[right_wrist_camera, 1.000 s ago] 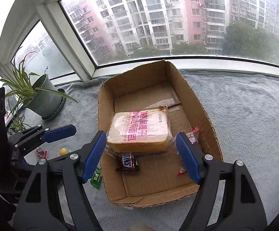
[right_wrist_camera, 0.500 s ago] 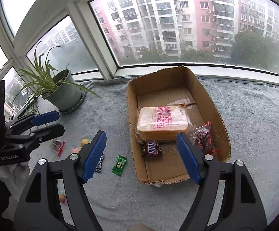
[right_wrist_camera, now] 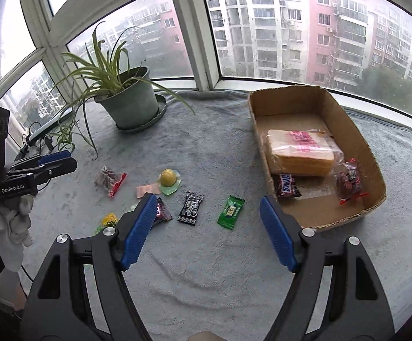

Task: Organize snacks
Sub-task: 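Grasp a second Snickers bar with the left tool while the right tool grasps the black candy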

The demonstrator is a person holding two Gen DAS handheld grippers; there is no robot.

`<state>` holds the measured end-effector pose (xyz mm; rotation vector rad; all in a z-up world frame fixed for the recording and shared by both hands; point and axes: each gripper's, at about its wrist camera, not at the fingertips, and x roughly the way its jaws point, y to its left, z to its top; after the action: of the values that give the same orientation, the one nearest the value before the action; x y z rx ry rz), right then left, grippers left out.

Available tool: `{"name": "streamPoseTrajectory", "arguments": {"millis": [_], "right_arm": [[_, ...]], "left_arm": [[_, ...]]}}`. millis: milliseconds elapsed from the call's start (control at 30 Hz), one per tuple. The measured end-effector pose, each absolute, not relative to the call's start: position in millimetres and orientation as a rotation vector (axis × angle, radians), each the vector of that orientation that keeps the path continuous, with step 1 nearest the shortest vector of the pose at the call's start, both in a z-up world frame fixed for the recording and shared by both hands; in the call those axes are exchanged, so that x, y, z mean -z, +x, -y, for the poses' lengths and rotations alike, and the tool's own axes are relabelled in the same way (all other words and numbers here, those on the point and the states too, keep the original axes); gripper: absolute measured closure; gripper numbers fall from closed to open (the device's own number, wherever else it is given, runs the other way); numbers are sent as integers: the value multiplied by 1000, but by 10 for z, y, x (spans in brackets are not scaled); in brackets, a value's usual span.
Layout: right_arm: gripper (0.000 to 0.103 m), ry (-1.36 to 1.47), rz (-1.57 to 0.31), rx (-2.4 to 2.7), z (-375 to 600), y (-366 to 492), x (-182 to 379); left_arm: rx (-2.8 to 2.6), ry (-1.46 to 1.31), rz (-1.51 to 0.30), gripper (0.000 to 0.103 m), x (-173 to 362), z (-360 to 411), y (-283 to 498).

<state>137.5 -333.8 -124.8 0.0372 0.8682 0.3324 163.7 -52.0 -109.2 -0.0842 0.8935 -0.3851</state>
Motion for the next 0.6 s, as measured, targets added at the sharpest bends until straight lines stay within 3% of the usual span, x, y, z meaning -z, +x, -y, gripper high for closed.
{"name": "streamPoseTrajectory", "arguments": {"millis": [300, 467, 600], "right_arm": [[26, -10, -928, -311, 2984, 1440, 1735], [40, -12, -973, -309, 2914, 1553, 1960], [48, -17, -1001, -308, 2859, 1660, 2062]], "left_arm": [[415, -21, -908, 42, 1439, 644, 1304], [459, 18, -941, 42, 1618, 862, 1291], [485, 55, -964, 50, 1748, 991, 1349]]}}
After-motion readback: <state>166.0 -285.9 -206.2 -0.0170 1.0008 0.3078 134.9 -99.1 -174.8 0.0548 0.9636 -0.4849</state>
